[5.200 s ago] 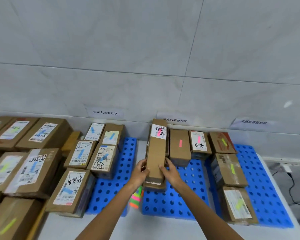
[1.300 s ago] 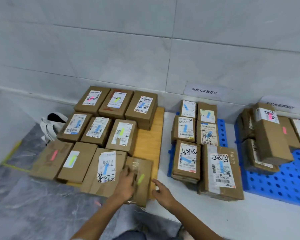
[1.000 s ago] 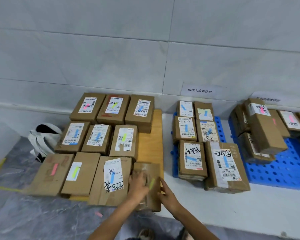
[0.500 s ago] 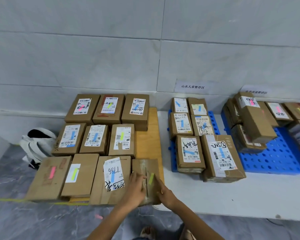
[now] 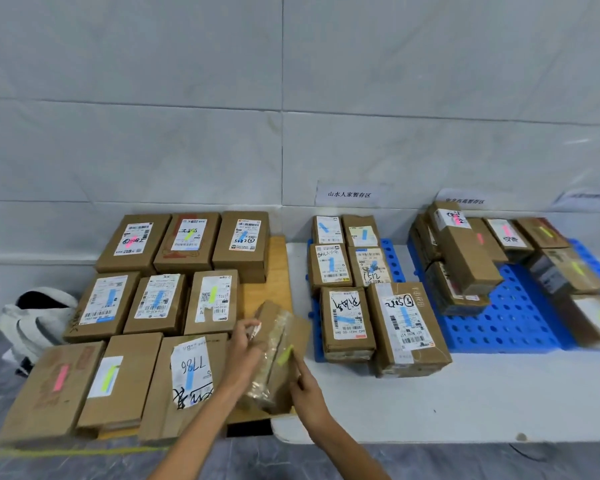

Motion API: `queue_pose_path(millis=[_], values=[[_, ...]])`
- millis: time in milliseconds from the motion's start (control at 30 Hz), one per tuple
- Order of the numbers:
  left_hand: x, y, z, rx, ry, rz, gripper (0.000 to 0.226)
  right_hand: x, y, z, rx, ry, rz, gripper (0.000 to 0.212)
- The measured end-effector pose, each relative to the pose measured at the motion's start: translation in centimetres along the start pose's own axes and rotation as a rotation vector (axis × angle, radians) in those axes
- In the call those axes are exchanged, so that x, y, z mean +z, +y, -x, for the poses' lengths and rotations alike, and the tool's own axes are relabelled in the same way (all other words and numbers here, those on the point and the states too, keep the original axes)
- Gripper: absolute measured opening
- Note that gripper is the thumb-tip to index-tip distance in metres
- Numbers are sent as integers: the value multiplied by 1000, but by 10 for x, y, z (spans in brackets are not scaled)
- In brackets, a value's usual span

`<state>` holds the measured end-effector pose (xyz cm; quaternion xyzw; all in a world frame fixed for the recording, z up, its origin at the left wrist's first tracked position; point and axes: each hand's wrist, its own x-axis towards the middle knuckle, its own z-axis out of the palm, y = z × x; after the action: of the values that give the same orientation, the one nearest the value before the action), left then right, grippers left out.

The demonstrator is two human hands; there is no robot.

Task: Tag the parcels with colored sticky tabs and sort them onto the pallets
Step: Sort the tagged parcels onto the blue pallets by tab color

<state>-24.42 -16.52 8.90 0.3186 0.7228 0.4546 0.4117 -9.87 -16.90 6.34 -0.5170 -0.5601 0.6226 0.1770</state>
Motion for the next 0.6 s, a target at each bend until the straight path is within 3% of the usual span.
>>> queue_pose_path(millis=[100, 233, 433, 600], values=[[-17, 43, -8, 193, -7, -8, 31, -20, -36, 8, -150, 60, -170, 58], [6, 101, -14, 396, -76, 27, 42, -81, -75, 10, -404, 184, -230, 48], [146, 173, -2, 576, -125, 152, 32, -236, -84, 19, -496, 319, -133, 46], [279, 212, 13, 661, -215, 118, 36, -370, -68, 47, -565, 420, -237, 46]])
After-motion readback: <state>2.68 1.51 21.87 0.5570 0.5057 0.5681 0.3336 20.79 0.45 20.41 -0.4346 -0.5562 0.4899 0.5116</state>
